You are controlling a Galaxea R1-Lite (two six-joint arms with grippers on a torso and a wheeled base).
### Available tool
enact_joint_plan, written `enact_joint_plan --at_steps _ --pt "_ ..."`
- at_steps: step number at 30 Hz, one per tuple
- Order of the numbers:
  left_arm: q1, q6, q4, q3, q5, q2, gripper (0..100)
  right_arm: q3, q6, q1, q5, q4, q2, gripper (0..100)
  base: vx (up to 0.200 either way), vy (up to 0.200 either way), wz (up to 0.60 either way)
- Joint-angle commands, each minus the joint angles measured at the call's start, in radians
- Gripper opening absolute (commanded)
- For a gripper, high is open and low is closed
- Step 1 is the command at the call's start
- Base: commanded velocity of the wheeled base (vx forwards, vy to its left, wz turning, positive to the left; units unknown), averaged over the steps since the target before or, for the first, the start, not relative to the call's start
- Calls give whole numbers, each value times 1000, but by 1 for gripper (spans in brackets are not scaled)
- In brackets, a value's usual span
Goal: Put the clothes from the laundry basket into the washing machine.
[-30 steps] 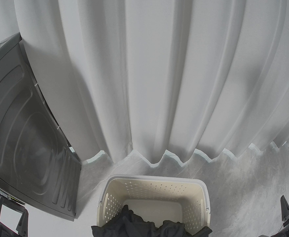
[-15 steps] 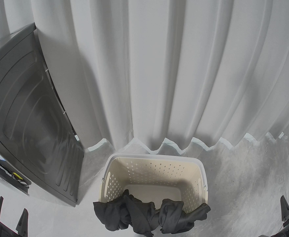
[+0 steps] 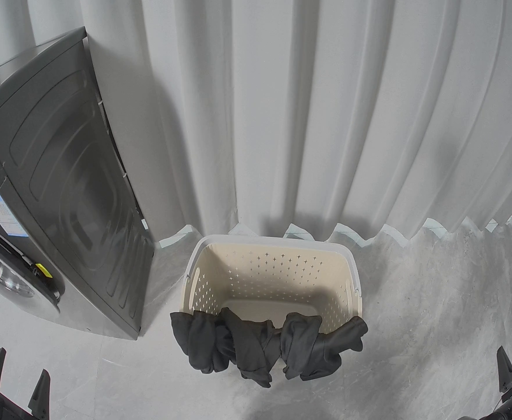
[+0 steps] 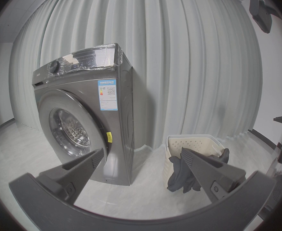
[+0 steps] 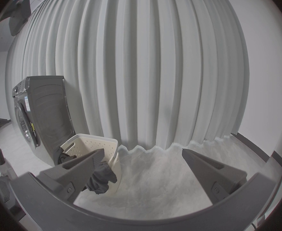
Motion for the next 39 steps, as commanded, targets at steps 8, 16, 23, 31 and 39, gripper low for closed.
enact_joint_plan --at_steps 8,16,23,31,39 --pt "0 1 0 16 1 -12 100 18 0 2 1 -1 -16 100 -150 0 0" --pt "0 -1 0 16 1 -12 100 18 0 2 -1 -1 -16 100 0 0 0" --pt "0 -2 0 15 -4 -12 100 18 0 2 1 -1 -16 100 0 143 0" --pt "0 -2 0 15 -4 -12 100 18 0 0 -1 -1 -16 100 0 200 0" --pt "0 -2 0 15 -4 -12 100 18 0 0 -1 -1 -16 100 0 200 0"
